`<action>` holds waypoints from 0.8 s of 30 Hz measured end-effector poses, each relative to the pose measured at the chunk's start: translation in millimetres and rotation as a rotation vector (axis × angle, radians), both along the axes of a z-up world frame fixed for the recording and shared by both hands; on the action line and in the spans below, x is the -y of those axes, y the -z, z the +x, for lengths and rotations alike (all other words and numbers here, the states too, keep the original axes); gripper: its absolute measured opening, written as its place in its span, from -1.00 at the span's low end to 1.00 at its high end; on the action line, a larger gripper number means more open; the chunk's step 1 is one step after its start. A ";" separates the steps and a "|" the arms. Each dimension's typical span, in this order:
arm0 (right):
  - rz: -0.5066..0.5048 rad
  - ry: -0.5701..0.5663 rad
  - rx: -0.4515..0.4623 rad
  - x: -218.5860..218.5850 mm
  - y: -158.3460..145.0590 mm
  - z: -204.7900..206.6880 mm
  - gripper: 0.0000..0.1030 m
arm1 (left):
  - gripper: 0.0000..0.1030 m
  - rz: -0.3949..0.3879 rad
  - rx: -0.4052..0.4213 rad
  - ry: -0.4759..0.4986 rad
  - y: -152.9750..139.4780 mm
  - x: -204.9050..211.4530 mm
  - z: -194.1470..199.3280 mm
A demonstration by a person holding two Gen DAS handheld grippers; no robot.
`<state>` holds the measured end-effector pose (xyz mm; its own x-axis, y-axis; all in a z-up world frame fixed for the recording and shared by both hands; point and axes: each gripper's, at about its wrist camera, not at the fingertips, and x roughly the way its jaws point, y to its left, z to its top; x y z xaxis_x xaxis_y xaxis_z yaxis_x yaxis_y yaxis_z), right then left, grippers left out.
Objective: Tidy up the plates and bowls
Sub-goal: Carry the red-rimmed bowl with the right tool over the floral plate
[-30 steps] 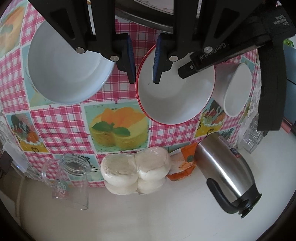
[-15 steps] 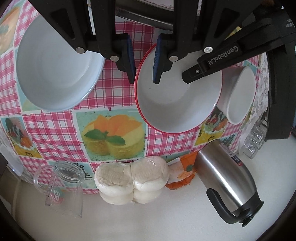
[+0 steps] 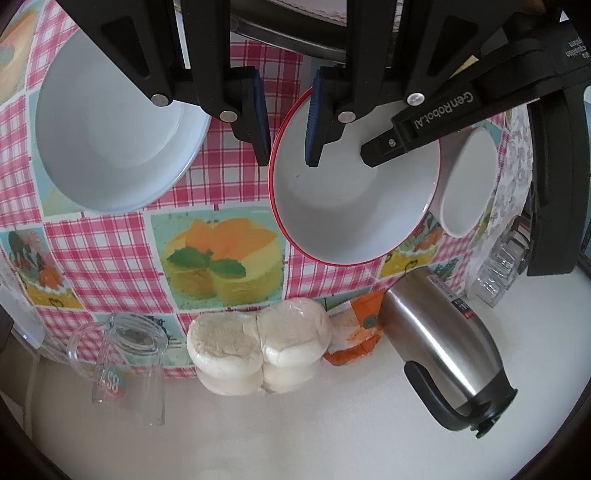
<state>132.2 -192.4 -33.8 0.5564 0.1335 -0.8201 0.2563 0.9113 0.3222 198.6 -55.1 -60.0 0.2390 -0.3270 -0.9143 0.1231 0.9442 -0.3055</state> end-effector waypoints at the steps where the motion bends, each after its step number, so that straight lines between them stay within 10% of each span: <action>1: -0.003 0.001 0.007 0.6 -2.6 -0.7 -0.61 | -0.71 -0.006 0.006 0.002 -3.3 0.1 0.3; 24: -0.067 0.016 0.243 -3.2 -119.1 -61.2 -0.61 | -0.71 -0.135 0.199 0.013 -122.8 -15.0 -45.9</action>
<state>71.0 -189.2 85.3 0.7401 0.0723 -0.6686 0.1936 0.9292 0.3148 152.7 -40.1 62.8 0.4055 -0.4470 -0.7974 0.2050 0.8945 -0.3972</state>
